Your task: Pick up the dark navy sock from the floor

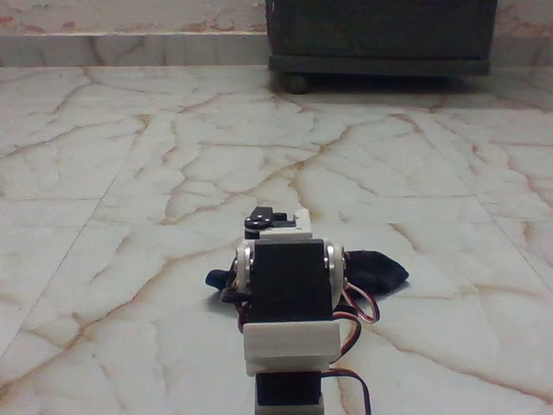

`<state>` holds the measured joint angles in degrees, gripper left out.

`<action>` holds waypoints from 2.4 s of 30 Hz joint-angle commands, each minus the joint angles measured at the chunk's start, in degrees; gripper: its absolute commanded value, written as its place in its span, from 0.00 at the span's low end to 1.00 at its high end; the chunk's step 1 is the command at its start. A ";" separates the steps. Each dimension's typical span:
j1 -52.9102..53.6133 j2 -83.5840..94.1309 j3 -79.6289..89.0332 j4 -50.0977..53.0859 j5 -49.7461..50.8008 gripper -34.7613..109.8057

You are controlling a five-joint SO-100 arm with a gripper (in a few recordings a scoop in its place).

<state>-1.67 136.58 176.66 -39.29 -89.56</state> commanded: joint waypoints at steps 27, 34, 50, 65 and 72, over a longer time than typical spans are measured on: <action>1.85 -6.33 -13.54 13.62 5.98 0.24; 2.37 -16.96 -30.23 32.52 16.26 0.24; 4.83 -43.07 -66.09 54.76 53.61 0.28; 5.89 -76.29 -110.57 93.34 87.19 0.32; 6.33 -95.01 -128.50 97.12 88.77 0.32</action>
<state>4.57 40.96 51.77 57.66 -1.41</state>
